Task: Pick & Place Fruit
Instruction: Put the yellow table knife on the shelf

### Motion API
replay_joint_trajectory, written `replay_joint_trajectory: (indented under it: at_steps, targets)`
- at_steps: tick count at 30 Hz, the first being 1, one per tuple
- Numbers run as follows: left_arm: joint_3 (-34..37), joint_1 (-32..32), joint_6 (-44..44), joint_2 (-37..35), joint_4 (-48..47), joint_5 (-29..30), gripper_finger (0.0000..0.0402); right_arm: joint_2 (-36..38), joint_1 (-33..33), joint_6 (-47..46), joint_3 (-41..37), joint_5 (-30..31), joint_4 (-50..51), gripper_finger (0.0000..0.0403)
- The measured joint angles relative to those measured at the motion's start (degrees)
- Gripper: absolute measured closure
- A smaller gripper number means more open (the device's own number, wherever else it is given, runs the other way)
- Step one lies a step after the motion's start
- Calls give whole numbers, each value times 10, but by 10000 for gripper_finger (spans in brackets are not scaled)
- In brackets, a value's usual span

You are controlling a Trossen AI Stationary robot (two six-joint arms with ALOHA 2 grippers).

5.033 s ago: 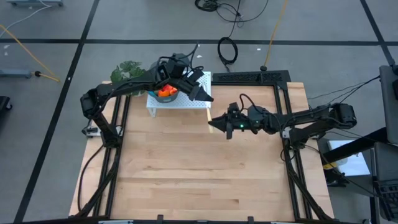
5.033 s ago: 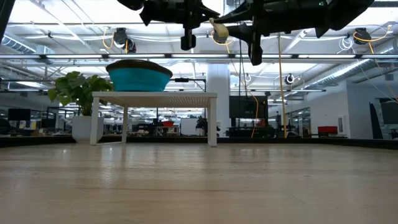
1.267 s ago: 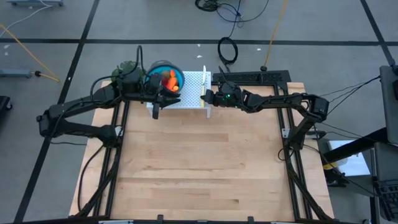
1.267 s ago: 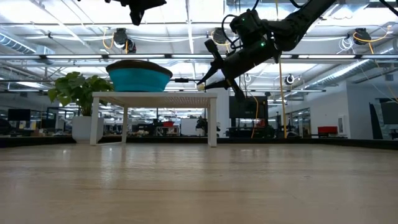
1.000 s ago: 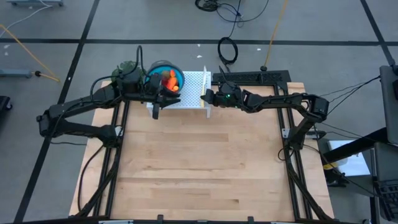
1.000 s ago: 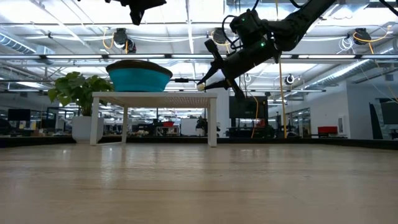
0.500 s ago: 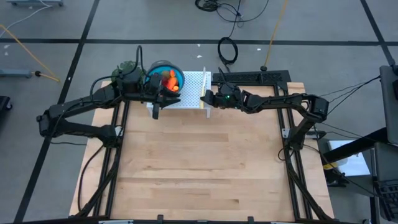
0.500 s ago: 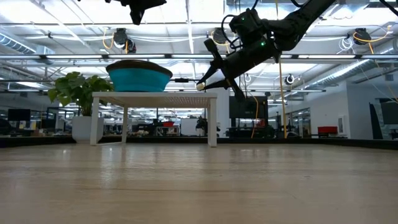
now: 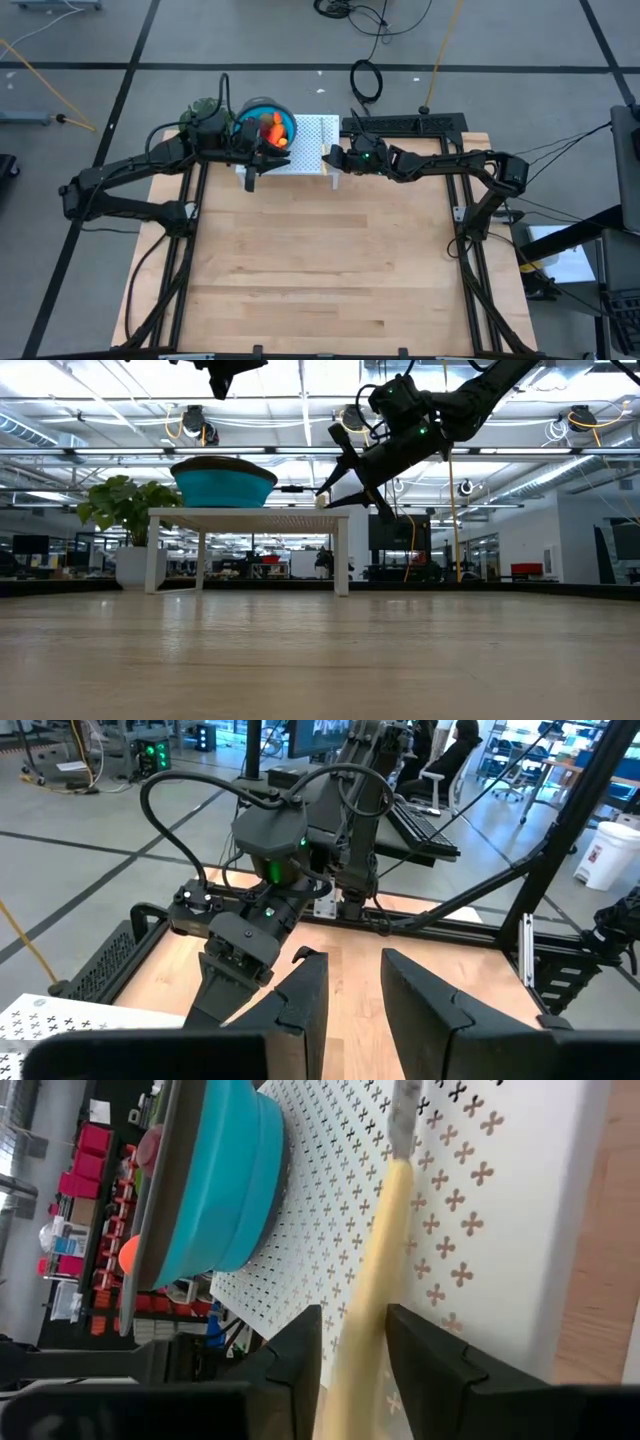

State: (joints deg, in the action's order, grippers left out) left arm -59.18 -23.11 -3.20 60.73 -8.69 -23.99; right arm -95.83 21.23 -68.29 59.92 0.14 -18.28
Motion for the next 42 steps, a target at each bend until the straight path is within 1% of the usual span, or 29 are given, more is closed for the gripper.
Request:
replay_joint_trajectory:
  at_steps: [10,13,19,25,33,36,42]
  targets:
    - [0,0,2,0,0,0,309,0,-3,-9,0,0,-3,291]
    - [0,0,4,0,1,0,309,0,-4,-9,0,14,-3,291]
    - [0,0,5,0,6,0,309,0,-4,-9,0,15,-7,291]
    - [0,0,5,0,9,0,309,0,-3,6,0,17,-7,291]
    - [0,0,5,0,0,-1,309,9,-10,76,0,16,3,297]
    - [0,0,-4,0,-11,-1,309,29,-14,123,0,16,7,313]
    - [0,0,-6,0,-15,-1,309,90,-29,249,1,15,56,354]
